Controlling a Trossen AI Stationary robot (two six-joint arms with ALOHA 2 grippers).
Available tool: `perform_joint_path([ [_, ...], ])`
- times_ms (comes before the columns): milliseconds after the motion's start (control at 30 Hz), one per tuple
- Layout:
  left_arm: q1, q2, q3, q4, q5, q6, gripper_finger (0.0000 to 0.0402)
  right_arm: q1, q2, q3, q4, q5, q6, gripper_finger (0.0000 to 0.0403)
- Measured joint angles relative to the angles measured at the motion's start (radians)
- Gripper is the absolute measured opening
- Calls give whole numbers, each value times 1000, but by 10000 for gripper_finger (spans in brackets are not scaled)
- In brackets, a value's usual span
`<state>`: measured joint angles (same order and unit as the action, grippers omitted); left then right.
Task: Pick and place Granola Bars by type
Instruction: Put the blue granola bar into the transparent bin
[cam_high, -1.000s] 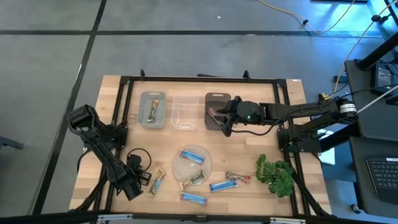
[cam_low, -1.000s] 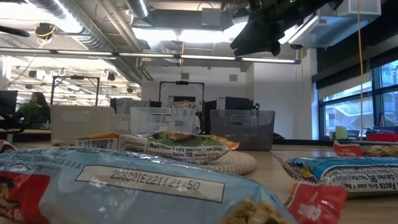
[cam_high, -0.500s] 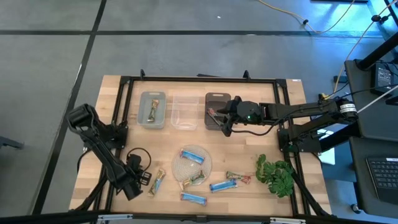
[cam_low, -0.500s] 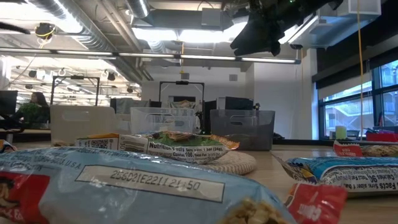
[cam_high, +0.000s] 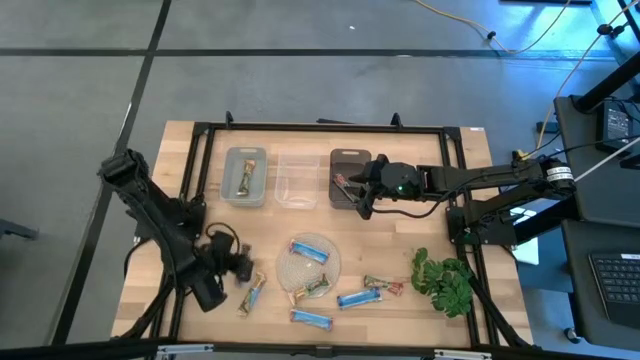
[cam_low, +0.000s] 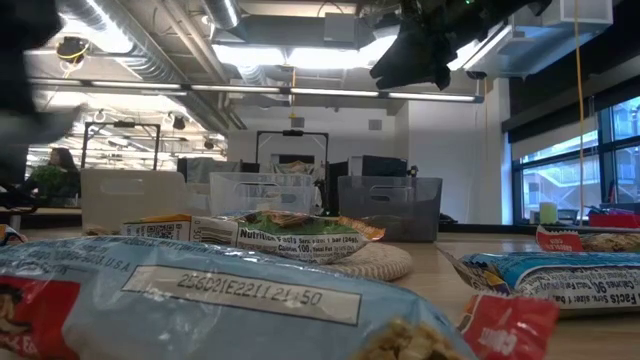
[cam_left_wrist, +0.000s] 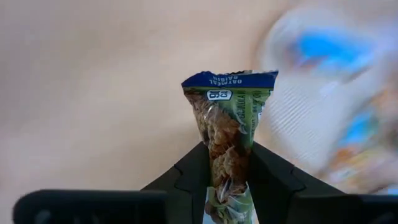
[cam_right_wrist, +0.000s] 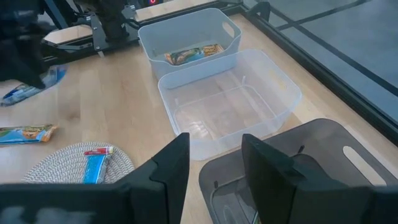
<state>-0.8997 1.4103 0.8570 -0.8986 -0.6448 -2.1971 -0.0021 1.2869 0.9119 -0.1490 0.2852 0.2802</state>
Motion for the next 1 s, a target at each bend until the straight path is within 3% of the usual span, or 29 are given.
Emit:
perform_joint_path([
  [67, 38, -44, 0, 0, -112, 69, 93, 0, 0, 0, 3, 0, 0, 150],
  [167, 124, -114, 0, 2, -196, 203, 93, 0, 0, 0, 3, 0, 0, 150],
  [433, 436, -263, 0, 66, -193, 595, 93, -1, 0, 0, 3, 0, 0, 150],
  [700, 747, -265, 0, 457, -31, 1154, 93, -1, 0, 0, 3, 0, -29, 150],
  [800, 865, -250, 0, 548, 54, 1243, 93, -1, 0, 0, 2, 0, -28, 150],
  [1000, 1048, -181, 0, 568, 192, 1276, 93, -1, 0, 0, 2, 0, -29, 150],
])
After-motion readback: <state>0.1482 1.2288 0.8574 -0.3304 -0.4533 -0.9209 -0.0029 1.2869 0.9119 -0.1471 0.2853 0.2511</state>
